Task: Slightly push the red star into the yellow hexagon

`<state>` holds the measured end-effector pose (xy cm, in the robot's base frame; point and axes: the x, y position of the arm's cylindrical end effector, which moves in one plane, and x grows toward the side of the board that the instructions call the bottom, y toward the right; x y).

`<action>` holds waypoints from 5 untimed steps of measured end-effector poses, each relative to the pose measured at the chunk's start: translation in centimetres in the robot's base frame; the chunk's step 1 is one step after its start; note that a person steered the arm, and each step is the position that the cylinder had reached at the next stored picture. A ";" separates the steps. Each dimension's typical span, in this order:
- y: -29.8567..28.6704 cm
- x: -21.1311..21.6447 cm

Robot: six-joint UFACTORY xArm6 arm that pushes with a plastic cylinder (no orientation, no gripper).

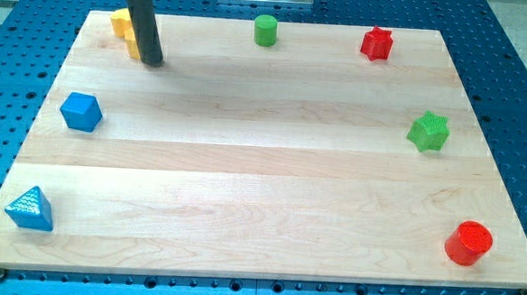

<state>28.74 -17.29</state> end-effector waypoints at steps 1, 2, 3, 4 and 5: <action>0.3 -1.2; 7.6 0.5; 21.4 1.9; 33.7 3.2; 42.2 -0.7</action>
<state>28.08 24.87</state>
